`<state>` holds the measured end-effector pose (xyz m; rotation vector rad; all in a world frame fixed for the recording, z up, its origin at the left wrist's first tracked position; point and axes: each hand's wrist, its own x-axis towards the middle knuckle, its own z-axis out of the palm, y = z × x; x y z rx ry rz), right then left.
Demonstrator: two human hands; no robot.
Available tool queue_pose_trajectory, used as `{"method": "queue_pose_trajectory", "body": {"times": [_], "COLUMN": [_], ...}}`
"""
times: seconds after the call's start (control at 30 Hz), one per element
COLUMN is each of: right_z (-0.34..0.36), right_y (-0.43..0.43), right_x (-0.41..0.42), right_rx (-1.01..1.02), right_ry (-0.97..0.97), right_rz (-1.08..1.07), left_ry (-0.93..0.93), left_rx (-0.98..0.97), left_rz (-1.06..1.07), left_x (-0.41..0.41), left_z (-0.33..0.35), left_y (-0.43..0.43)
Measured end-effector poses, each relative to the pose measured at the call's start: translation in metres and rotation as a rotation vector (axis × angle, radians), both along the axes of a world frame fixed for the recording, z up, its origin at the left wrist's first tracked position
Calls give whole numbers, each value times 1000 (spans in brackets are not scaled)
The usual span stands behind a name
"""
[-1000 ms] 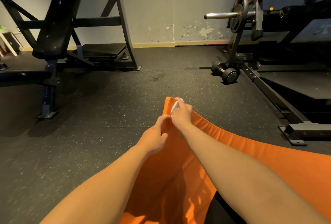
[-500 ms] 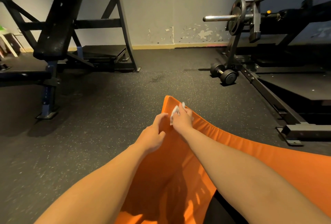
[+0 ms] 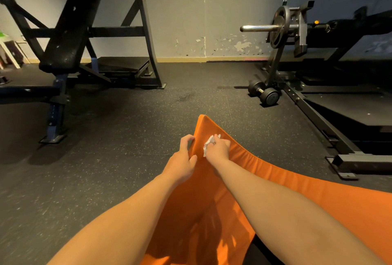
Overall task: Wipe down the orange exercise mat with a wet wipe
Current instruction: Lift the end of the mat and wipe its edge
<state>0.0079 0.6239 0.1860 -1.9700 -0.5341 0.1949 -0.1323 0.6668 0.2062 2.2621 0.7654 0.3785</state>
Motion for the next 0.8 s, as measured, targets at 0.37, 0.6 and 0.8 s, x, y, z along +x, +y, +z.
{"method": "queue_pose_trajectory", "body": {"times": [0.37,0.6,0.8], "right_z": [-1,36,25], "right_y": [-17,-9,-11], "right_x": [-2,-6,-8], "right_rx": [-99,136,56], "right_ry": [132,-7,20], "right_rz": [68,129,88], "left_ry": [-109,-98,-106], "left_rx": [-78,-102,-50], "left_rz": [37,-18,0], "left_x": [2,5,4], "left_z": [7,7,2], "left_y": [4,2,4]}}
